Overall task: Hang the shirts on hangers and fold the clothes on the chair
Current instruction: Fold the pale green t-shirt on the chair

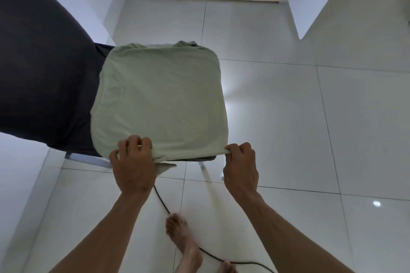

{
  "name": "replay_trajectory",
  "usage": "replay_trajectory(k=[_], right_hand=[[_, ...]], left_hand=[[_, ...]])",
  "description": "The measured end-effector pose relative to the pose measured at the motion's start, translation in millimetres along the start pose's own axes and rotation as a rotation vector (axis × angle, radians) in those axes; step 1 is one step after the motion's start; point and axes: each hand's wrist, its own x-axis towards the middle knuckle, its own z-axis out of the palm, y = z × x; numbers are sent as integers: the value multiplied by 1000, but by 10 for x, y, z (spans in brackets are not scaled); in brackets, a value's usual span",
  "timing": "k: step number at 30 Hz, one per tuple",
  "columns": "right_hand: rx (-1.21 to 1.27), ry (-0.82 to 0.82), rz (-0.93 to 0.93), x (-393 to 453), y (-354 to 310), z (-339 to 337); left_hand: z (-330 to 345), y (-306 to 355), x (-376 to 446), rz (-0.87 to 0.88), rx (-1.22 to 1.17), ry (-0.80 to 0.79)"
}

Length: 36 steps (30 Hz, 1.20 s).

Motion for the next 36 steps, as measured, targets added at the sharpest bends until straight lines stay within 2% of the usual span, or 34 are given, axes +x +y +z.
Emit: replay_trajectory(k=[3, 5, 9, 19, 24, 28, 30, 32, 34, 36], right_hand=[[4, -55, 201, 202, -122, -139], [141, -96, 365, 378, -201, -180], [469, -103, 568, 737, -431, -214], [387, -121, 632, 1628, -783, -232], [299, -178, 595, 1938, -888, -138], [178, -104, 554, 1956, -1090, -13], [108, -42, 370, 1889, -1262, 62], [66, -41, 92, 1849, -1515, 161], [39, -149, -95, 1861, -1751, 260], [-16, -272, -164, 1909, -1962, 378]], left_hand=[[-244, -173, 285, -78, -4, -126], [-359, -239, 535, -85, -19, -196], [-444, -257, 1113, -68, -19, -217], [-234, -158, 2225, -105, -36, -476], [-17, -322, 2579, -204, -218, -556], [136, -503, 2649, -438, -601, -579], [163, -578, 2665, -539, -773, -582], [175, -661, 2735, -597, -884, -585], [179, -687, 2810, -566, -953, -584], [145, -719, 2855, -542, -997, -635]])
